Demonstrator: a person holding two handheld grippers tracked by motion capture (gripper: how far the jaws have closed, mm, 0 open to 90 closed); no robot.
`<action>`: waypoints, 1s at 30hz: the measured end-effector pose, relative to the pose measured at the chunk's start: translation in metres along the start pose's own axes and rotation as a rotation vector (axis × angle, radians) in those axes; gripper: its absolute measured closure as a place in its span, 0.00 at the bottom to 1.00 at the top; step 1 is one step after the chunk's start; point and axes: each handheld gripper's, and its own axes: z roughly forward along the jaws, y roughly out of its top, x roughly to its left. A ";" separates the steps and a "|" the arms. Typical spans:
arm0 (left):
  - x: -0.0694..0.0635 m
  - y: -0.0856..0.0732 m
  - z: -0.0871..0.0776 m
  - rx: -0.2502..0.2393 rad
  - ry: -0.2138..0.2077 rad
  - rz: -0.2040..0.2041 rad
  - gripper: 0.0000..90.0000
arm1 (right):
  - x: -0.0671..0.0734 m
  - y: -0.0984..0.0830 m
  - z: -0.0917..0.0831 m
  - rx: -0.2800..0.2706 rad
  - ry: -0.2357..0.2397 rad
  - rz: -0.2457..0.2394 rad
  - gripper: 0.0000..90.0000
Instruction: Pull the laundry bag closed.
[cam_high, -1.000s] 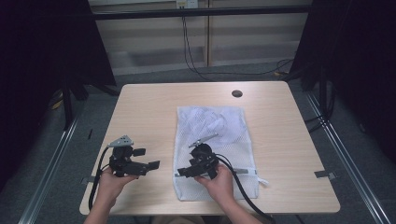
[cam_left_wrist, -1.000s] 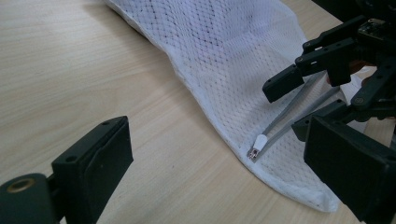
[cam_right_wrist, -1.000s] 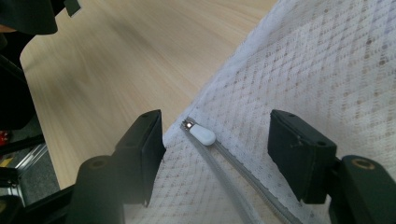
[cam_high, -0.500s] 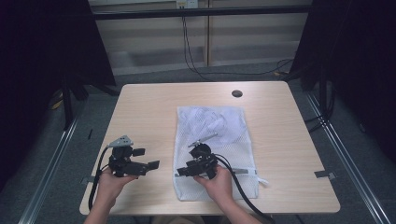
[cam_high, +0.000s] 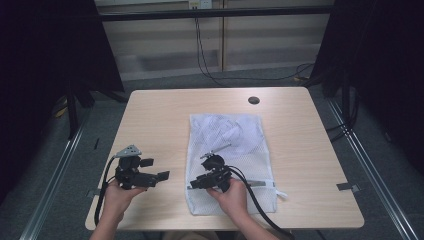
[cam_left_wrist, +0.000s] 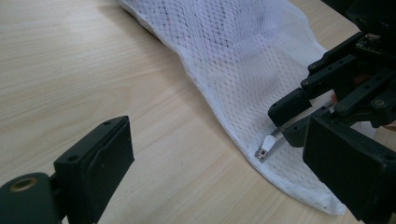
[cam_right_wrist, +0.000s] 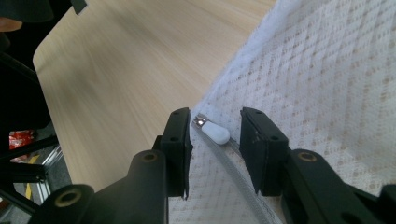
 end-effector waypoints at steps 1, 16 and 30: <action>0.000 0.000 0.000 -0.001 0.001 0.002 0.09 | 0.000 0.000 0.001 0.002 0.004 0.000 0.70; -0.001 0.000 0.000 0.005 0.009 0.002 0.11 | 0.000 -0.001 0.008 0.021 -0.007 0.024 0.73; 0.000 0.000 0.001 0.012 0.002 -0.002 0.13 | 0.001 -0.002 0.013 0.011 0.037 0.054 0.80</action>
